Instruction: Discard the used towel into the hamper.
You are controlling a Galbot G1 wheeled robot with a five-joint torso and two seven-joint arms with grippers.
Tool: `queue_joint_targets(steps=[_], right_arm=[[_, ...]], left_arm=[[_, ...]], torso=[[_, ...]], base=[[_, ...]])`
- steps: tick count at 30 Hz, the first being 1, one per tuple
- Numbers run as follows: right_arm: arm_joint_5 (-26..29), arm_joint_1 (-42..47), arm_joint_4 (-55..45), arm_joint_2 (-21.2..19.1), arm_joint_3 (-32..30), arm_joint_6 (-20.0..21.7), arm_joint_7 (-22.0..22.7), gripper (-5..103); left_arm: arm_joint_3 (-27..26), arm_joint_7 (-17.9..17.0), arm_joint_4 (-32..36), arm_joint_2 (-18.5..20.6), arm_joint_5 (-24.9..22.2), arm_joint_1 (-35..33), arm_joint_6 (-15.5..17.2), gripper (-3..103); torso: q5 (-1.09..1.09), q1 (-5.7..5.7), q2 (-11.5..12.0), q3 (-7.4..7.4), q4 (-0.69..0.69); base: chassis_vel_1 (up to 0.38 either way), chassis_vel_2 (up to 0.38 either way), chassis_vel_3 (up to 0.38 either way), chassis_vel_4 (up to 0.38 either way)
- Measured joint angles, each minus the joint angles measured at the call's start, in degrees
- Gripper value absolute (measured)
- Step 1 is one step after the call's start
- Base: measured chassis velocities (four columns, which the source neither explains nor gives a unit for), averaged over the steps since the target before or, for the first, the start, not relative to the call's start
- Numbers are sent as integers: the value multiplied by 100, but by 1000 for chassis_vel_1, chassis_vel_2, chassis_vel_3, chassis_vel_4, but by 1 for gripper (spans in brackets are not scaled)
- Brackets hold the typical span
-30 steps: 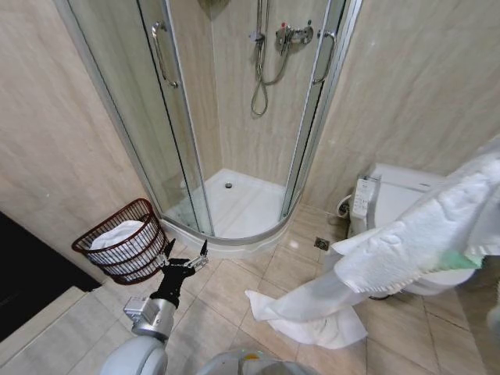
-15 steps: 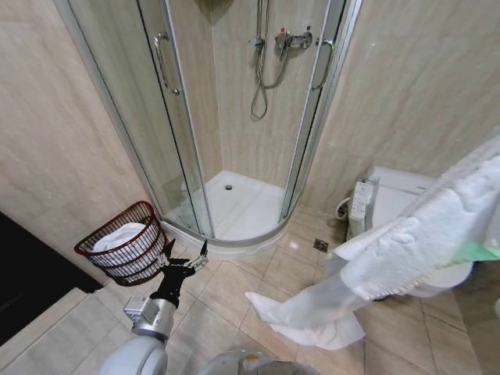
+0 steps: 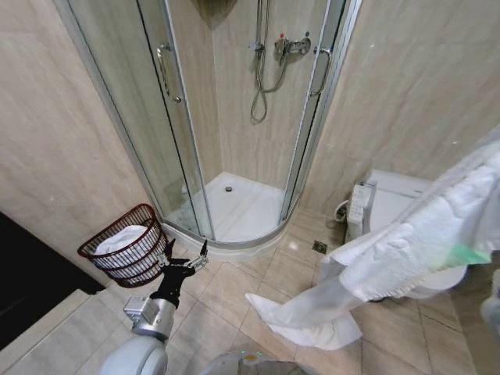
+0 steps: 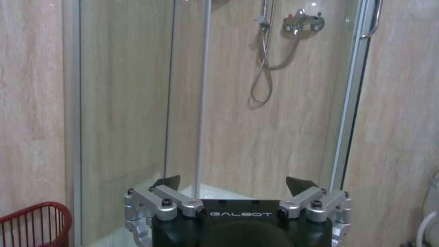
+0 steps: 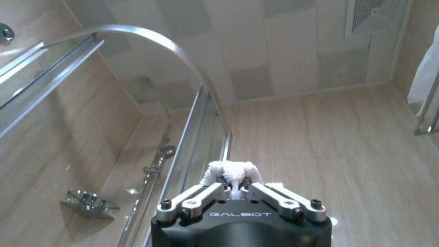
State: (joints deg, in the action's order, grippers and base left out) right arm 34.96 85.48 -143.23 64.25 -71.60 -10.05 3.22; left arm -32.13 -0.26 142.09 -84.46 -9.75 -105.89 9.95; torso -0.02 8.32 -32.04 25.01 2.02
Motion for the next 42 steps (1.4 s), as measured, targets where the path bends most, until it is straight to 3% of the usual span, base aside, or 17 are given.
queue_joint_targets(steps=[6,16,42], right_arm=[[-279,76,1,221,329,-67,-51,2],[-320,106,1,237,330,-73,-45,2],[-79,-151,-2,-212,-118,-109,-97,2]], left_arm=[[0,0,0,0,0,0,0,100],[0,0,0,0,0,0,0,100],[0,0,0,0,0,0,0,100]], torso=[[3,53,-126,76,0],[2,151,-359,208,0],[3,424,-1006,583,-1]], base=[[0,0,0,0],[0,0,0,0],[0,0,0,0]])
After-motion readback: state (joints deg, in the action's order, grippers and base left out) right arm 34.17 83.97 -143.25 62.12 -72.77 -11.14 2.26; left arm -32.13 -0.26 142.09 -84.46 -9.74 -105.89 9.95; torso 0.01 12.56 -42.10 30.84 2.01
